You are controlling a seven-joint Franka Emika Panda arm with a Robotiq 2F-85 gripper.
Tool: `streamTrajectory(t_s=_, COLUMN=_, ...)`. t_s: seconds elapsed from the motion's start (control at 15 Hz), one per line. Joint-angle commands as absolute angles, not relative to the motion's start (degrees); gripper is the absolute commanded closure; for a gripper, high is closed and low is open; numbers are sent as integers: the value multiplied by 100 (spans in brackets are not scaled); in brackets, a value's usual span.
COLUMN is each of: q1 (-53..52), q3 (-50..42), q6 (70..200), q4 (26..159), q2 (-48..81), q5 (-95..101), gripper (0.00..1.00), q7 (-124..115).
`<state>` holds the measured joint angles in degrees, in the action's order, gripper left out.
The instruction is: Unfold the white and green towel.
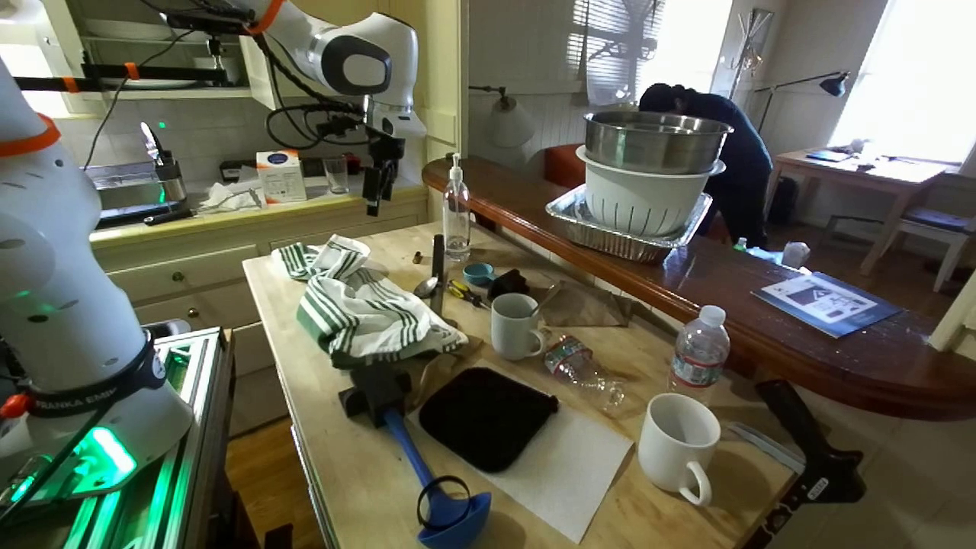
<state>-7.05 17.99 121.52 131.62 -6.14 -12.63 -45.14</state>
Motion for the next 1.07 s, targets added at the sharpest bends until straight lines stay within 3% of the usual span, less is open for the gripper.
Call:
streamTrajectory(t_s=0.0, q1=-860, q3=1624, q6=12147, q4=13166, q2=-643, q5=-1241, gripper=0, q7=-4528)
streamTrajectory(t_s=0.27, q1=-862, q3=1615, q6=12111, q4=13003, q2=-498, q5=-1206, gripper=0, q7=-4531)
streamTrajectory(t_s=1.0, q1=-1519, q3=1588, q6=11860, q4=11410, q2=1495, q5=-1202, gripper=0, q7=-4886)
